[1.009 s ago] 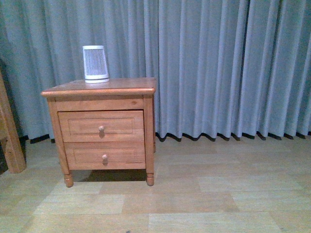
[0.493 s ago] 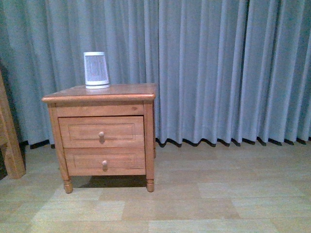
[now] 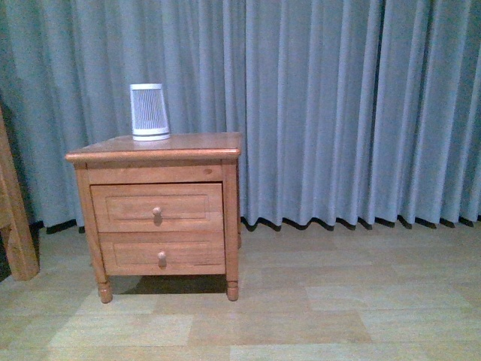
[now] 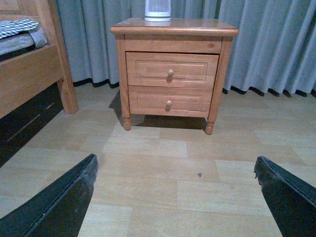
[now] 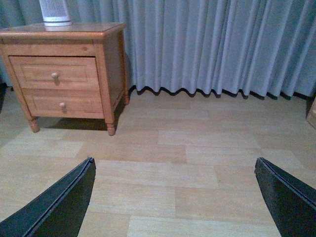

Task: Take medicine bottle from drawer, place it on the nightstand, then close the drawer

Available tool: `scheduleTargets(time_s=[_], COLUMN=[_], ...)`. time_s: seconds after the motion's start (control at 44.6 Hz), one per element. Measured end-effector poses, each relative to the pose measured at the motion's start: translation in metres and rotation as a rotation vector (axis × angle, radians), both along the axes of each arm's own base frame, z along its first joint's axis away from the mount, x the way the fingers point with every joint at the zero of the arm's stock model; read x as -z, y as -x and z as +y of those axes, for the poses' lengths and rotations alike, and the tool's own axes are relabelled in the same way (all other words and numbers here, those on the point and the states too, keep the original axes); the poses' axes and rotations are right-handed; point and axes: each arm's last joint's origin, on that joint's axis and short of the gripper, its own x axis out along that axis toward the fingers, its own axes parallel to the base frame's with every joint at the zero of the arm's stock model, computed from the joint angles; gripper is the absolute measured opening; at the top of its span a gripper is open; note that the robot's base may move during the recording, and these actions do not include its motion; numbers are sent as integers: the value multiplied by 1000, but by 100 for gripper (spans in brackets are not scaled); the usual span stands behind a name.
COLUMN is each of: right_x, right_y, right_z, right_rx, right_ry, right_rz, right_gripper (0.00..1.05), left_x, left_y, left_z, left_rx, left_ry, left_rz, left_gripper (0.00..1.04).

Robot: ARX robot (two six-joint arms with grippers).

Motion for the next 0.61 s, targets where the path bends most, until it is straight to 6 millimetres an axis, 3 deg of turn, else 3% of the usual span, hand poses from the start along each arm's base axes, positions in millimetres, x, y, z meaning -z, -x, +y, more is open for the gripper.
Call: scheduleTargets(time_s=[0.605], right_x=[0], right_y=[0], right_z=[0], right_rx=[0], right_ry=[0], right_rz=[0], right_gripper=[98], left_x=[0], left_y=[0], left_z=[0], left_rx=[0], left_ry=[0], left_rz=[0], left_gripper=[98])
